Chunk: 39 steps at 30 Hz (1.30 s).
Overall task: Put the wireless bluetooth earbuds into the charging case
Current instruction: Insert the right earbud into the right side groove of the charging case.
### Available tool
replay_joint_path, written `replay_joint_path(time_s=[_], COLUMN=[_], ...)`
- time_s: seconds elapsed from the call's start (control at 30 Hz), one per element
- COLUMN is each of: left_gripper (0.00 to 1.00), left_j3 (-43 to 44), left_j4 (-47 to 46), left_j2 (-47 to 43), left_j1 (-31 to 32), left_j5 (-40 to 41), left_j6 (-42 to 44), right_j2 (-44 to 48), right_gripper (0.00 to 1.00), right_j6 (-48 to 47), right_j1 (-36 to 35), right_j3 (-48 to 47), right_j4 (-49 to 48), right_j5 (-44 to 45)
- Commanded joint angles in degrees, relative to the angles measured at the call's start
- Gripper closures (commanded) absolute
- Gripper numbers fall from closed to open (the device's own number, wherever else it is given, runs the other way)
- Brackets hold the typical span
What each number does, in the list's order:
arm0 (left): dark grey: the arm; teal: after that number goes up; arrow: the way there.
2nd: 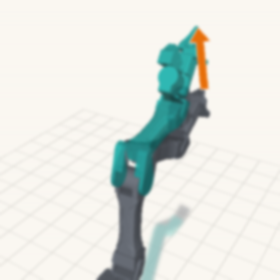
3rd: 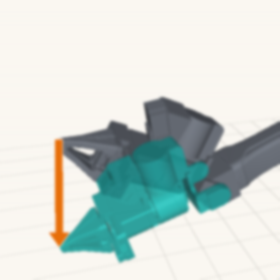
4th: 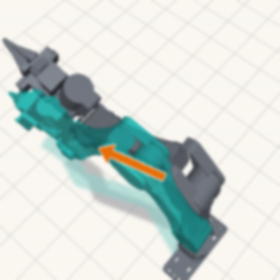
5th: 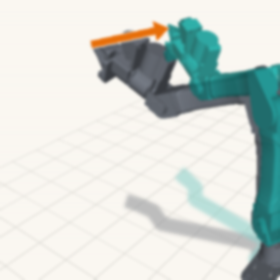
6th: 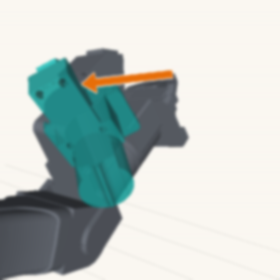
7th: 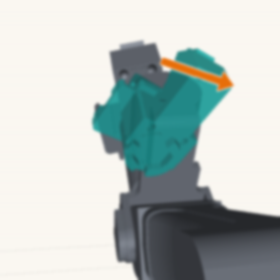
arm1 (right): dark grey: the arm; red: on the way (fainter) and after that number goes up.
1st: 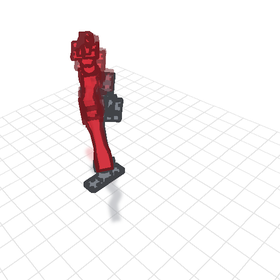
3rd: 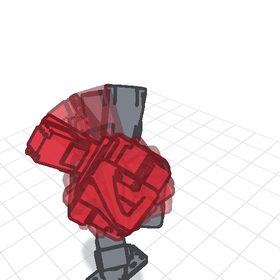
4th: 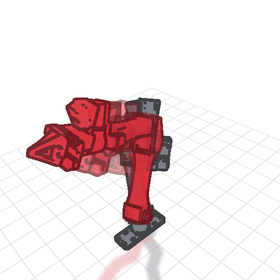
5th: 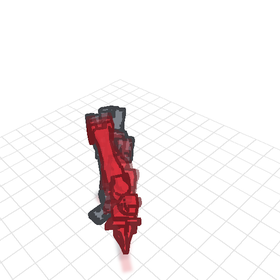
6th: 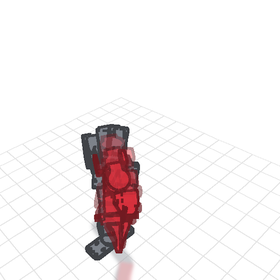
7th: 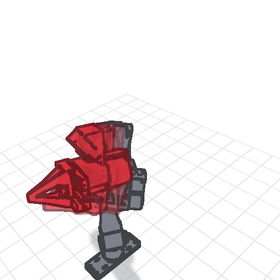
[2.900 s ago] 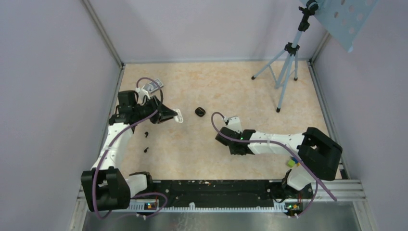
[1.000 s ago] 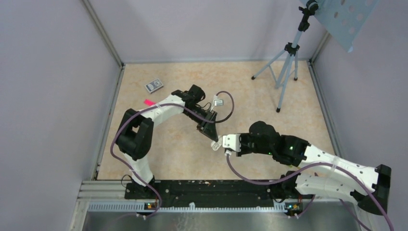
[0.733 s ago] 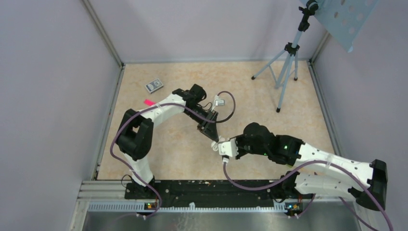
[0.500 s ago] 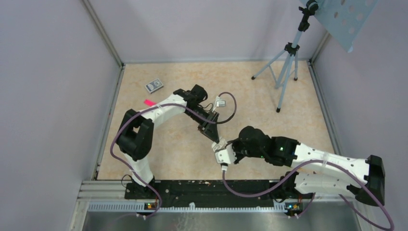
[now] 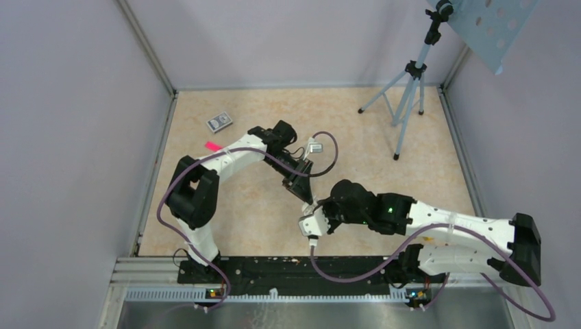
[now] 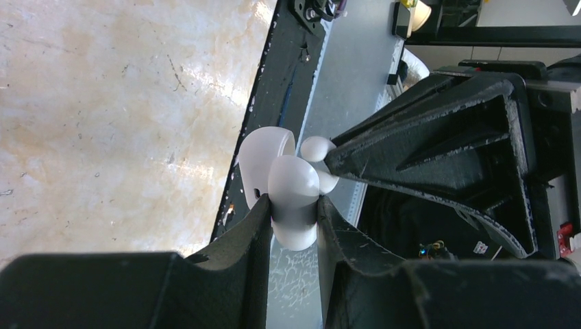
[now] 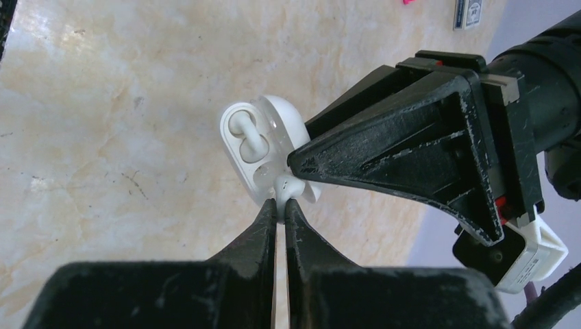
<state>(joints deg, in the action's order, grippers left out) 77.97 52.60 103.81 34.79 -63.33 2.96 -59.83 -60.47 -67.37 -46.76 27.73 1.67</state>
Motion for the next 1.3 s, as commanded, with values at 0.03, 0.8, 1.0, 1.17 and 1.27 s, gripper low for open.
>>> replay_joint_path(time_s=[0.03, 0.8, 1.0, 1.17, 1.27], left_gripper=[1.0, 1.0, 1.0, 1.0, 1.0], left_j3=[1.23, 1.39, 1.98, 2.01, 1.93], left_j4=[0.07, 0.44, 0.75, 1.0, 0.98], left_j2=[0.26, -0.11, -0.02, 0.34, 0.0], left_j1=[0.49, 0.51, 0.59, 0.6, 0.73], left_j5=[-1.26, -1.2, -1.33, -1.4, -1.48], left_j6=[0.56, 1.07, 1.31, 1.38, 1.43], right_j2=[-1.39, -1.87, -2.43, -2.8, -3.17], right_gripper=[1.0, 1.0, 1.0, 1.0, 1.0], right_j6=[-0.7, -1.14, -1.39, -1.49, -1.37], right_j1=[-1.26, -1.45, -1.66, -1.73, -1.87], right_j3=[-3.2, -1.67, -1.96, -1.98, -2.18], right_j4=[-2.5, 0.73, 2.18, 1.99, 2.09], right_j5=[-0.77, 0.07, -0.07, -0.2, -0.26])
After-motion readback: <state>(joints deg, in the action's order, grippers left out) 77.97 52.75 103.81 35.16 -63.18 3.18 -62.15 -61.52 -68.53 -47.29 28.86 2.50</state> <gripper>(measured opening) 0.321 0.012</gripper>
